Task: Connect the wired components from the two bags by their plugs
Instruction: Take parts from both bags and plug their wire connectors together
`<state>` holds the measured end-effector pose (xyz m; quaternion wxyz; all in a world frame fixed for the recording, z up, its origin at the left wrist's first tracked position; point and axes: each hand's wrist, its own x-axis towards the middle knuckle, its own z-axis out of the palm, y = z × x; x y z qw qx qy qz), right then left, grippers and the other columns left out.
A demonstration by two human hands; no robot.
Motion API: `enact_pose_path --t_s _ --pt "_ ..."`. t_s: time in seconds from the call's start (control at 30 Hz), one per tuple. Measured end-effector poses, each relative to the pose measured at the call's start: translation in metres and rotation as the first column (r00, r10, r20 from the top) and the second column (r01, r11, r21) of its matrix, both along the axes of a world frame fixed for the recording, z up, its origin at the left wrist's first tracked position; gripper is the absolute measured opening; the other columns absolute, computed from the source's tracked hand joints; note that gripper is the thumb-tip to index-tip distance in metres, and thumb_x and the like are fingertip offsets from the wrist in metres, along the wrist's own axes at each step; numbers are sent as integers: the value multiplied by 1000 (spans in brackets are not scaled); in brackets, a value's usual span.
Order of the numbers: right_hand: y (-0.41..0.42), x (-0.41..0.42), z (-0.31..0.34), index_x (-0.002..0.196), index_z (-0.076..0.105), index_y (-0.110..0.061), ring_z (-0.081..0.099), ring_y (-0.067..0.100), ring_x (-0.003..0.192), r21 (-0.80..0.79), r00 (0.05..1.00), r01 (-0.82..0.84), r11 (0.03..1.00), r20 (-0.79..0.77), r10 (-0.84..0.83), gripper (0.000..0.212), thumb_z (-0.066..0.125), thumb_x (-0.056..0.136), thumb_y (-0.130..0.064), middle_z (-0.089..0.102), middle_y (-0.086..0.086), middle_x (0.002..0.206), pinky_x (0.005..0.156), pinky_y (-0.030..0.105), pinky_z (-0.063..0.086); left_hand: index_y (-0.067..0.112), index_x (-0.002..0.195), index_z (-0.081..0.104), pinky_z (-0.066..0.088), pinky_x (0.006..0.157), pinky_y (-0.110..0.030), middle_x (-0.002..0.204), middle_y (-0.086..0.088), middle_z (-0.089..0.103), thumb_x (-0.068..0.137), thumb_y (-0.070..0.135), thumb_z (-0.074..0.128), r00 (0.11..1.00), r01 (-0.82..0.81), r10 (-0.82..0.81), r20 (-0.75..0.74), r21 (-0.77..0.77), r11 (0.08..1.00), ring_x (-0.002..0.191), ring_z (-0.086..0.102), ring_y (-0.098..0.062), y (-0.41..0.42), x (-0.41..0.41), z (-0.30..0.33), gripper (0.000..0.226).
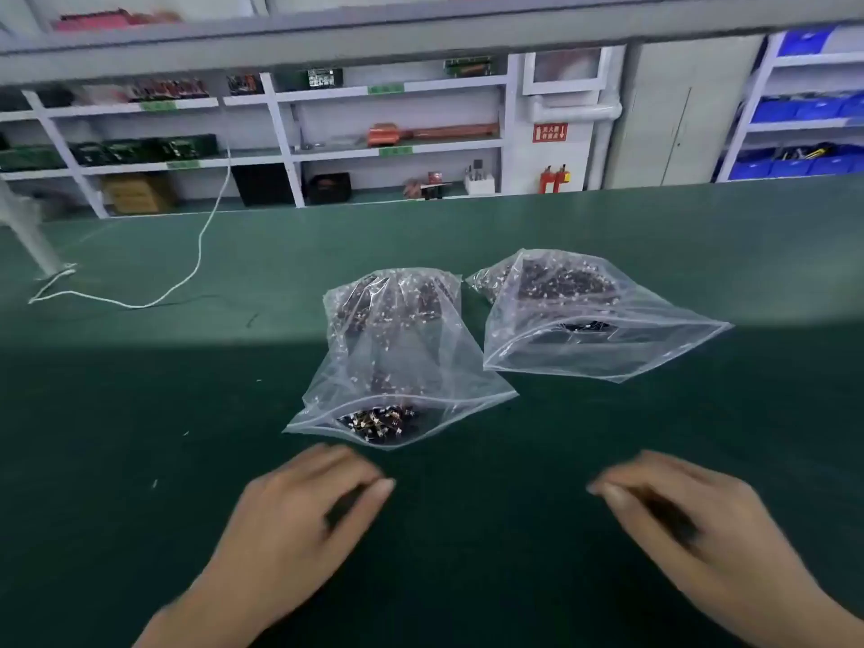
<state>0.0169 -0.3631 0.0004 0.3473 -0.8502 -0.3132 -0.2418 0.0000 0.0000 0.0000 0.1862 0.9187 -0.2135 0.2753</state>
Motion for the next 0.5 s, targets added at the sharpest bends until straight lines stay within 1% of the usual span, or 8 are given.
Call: enact_pose_path --t_s 0.03,0.07,0.1,0.2,0.3,0.37,0.43,0.5 --pt "11 10 0 103 74 -37 69 8 79 -8 997 -69 998 -43 68 14 60 105 -40 68 -20 98 69 28 55 31 89 72 57 61 -30 87 20 65 106 46 57 1000 4 -4 10 91 996 77 66 -5 -9 13 3 27" --pt "24 18 5 106 74 -35 69 9 83 -57 996 -77 995 -55 74 13 61 106 -37 67 -20 100 72 29 55 31 88 72 56 58 -31 85 19 66 105 45 58 999 -35 29 31 212 977 76 67 -7 -17 23 6 27" --pt "37 31 4 108 74 -32 68 8 88 -103 994 -109 989 -35 106 13 62 107 -34 66 -20 102 77 28 55 30 87 72 55 56 -30 83 17 66 104 44 59 999 -46 39 31 290 956 75 68 -10 -24 35 6 26" --pt "70 64 -3 110 76 -27 61 2 98 -245 987 -131 961 56 148 14 62 106 -28 66 -20 109 90 29 51 29 85 73 50 54 -31 82 14 69 100 40 65 994 -106 113 10 423 900 74 72 -14 -39 67 5 20" --pt "84 93 -12 108 76 -23 60 11 93 -349 978 -109 931 127 163 13 63 105 -24 70 -15 109 87 32 51 28 79 72 39 47 -31 75 11 69 93 31 79 978 -179 208 3 523 833 64 70 -18 -44 88 9 16" --pt "90 107 -18 104 76 -22 58 15 88 -401 972 -83 912 168 162 13 62 103 -23 71 -13 105 83 27 43 29 85 68 32 53 -31 83 10 70 97 26 71 961 -200 275 -33 605 771 72 70 -17 -46 102 4 12" --pt "93 119 -23 100 74 -22 55 18 85 -446 969 -40 894 202 144 14 61 102 -22 71 -12 101 80 23 30 30 86 61 25 55 -32 88 9 70 97 22 65 955 -224 296 -13 622 750 75 67 -16 -47 114 2 14" --pt "94 129 -27 101 74 -22 56 20 84 -461 972 -5 887 207 113 15 60 102 -22 72 -11 102 77 26 31 30 90 61 26 56 -31 96 8 72 98 25 65 953 -232 303 -12 614 754 79 66 -15 -48 127 2 10"
